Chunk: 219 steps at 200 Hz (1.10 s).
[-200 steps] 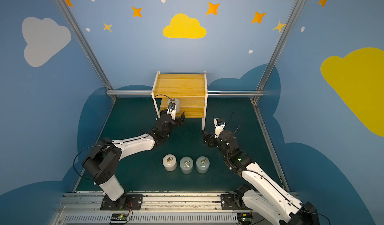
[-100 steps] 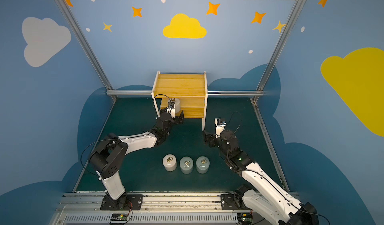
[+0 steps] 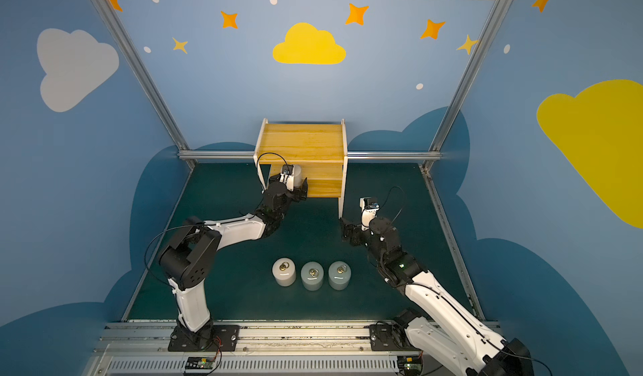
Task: Remove the tea canisters from the shelf
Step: Pick up the tea canister from the shelf.
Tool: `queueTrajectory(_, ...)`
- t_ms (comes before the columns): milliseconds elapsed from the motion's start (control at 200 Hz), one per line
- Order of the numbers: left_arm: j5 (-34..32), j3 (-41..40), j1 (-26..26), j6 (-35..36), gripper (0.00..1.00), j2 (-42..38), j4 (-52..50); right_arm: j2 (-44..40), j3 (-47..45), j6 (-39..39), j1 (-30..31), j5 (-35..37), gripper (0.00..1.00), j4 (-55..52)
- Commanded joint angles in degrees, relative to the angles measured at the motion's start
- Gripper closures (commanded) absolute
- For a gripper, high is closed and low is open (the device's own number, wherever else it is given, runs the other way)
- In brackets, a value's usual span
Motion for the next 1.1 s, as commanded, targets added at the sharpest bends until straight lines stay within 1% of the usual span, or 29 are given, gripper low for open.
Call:
queueTrajectory(0,1.2,2.0,0.4,1.8,0.03,1.2,2.3,-0.2,-0.8,0.5,-0.3,-0.6,0.06,-1.0)
queueTrajectory(210,2.1,2.7,0.6,2.1,0.08,2.5,3.8,-0.4,-1.2,0.7,-0.5,-0.9,0.06,-1.4)
queueTrajectory(561,5.0,1.5,0.8,2.7,0.30,1.9,6.2,-2.3,-2.0,0.7,-1.0,-0.5,0.06,-2.3)
queueTrajectory(651,5.4,0.9,0.7,2.4,0.33,1.7,6.7,-2.7,-2.1,0.6,-1.2,-0.4,0.06,-2.5)
queueTrajectory(851,5.5,-1.4,0.4,2.3,0.36,0.4,7.6,-3.8,-2.1,0.2,-1.6,-0.3,0.06,-3.3)
queueTrajectory(1091,5.0,-5.6,-1.4,3.5,0.36,-3.8,8.6,-5.1,-2.2,0.0,-2.0,-0.1,0.06,-4.2)
